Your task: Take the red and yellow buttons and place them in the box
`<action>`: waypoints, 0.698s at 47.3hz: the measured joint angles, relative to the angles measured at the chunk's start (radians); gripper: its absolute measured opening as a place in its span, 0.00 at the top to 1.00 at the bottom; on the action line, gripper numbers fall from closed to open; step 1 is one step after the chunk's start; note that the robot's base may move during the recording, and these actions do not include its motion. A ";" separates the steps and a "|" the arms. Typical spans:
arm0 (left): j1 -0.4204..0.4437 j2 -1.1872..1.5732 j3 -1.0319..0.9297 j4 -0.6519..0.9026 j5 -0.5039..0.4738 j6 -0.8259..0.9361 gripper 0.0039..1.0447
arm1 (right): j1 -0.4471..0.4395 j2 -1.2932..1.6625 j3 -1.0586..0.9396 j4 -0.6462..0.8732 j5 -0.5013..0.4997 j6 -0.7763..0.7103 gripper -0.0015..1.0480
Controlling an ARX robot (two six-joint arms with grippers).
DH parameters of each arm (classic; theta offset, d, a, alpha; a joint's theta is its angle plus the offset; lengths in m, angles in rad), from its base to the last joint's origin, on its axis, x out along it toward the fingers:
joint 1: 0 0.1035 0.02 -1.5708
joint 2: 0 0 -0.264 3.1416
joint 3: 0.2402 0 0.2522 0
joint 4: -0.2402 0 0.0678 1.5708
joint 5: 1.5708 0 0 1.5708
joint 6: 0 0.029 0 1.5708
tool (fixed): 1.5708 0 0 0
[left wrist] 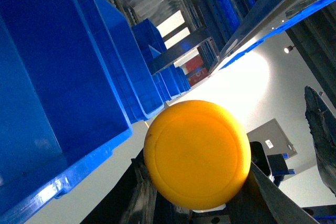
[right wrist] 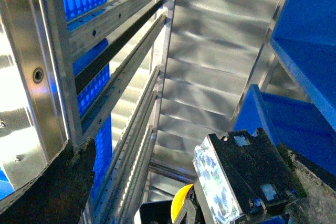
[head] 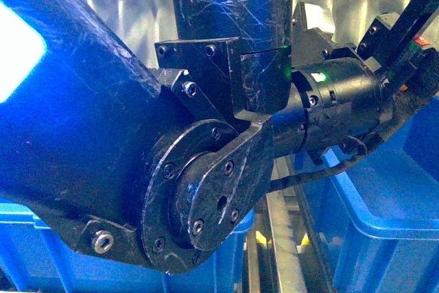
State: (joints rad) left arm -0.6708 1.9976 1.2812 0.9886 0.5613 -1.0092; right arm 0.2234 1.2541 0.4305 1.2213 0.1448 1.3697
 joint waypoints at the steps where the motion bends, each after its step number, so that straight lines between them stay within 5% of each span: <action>1: -0.001 0.000 0.000 -0.001 -0.001 0.000 0.73 | -0.003 -0.002 -0.002 -0.006 -0.002 0.000 0.06; 20: -0.008 0.006 0.042 -0.033 -0.019 -0.010 0.78 | -0.021 -0.006 -0.020 -0.043 -0.004 -0.002 0.68; 33: -0.009 0.008 0.053 -0.045 -0.031 -0.032 0.78 | -0.030 -0.011 -0.023 -0.043 0.000 0.024 0.74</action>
State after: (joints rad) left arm -0.6800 2.0052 1.3346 0.9432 0.5304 -1.0412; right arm 0.1932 1.2434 0.4076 1.1782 0.1452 1.3933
